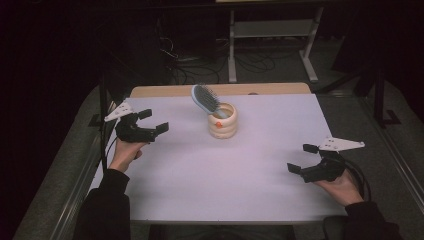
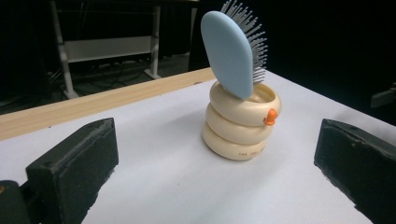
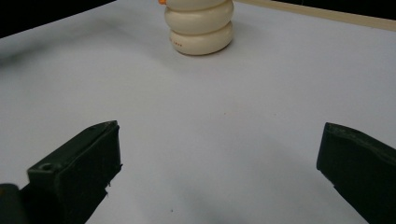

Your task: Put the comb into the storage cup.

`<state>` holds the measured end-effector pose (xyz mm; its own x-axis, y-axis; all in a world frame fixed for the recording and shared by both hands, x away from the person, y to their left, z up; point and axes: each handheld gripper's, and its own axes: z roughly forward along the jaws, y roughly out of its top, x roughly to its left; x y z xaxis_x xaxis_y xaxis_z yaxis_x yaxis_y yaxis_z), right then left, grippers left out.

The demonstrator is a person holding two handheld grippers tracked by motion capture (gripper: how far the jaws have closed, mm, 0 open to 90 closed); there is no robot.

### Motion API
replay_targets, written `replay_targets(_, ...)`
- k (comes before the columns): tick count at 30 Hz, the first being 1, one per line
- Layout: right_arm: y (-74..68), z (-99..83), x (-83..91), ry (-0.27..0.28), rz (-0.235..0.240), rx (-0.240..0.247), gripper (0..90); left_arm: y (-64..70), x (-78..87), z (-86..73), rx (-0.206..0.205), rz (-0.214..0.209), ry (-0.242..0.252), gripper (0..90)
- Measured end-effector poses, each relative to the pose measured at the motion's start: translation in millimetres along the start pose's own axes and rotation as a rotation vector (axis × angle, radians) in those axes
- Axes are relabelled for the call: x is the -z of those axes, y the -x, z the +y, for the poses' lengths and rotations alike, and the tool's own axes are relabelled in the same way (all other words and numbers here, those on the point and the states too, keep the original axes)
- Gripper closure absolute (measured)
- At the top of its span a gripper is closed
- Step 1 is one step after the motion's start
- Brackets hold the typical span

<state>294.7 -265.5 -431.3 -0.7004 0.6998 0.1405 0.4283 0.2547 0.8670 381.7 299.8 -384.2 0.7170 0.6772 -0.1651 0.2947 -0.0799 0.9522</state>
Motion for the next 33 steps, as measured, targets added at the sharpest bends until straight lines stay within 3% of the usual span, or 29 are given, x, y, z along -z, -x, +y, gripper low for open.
replay_targets(19, -0.5, -0.4, -0.6, -0.006, 0.006, 0.004, 0.0, -1.8, 30.1, -21.1, 0.014, 0.052, 0.005, 0.0)
replay_targets(33, -0.9, -0.6, -0.5, -0.009, 0.006, 0.004, 0.0, 7.7, 47.7, -37.6, -0.016, 0.077, 0.006, 0.0)
